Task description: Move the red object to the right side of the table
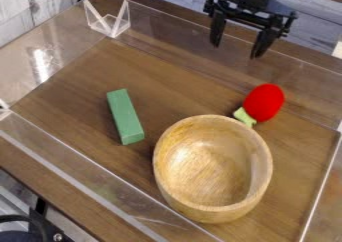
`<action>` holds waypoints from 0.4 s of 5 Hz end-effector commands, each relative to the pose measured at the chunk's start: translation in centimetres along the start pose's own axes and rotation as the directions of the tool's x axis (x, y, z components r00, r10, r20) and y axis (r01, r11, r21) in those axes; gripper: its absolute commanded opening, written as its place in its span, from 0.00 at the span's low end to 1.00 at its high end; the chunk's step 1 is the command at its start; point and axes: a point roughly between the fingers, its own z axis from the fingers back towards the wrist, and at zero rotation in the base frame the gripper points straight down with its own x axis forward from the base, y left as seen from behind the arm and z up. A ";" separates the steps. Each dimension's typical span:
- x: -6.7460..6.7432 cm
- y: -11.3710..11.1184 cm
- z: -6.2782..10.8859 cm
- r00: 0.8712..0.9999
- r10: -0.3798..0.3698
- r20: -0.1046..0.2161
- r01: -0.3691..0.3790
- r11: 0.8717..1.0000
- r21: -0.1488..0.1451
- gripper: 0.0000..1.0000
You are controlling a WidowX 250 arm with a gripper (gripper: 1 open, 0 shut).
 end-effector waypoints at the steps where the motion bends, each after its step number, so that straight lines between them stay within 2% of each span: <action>1: 0.6 1.5 0.9 1.000 0.020 0.020 -0.020 1.000 -0.002 1.00; 2: 0.8 0.4 0.7 0.999 -0.048 0.021 0.048 0.999 0.000 1.00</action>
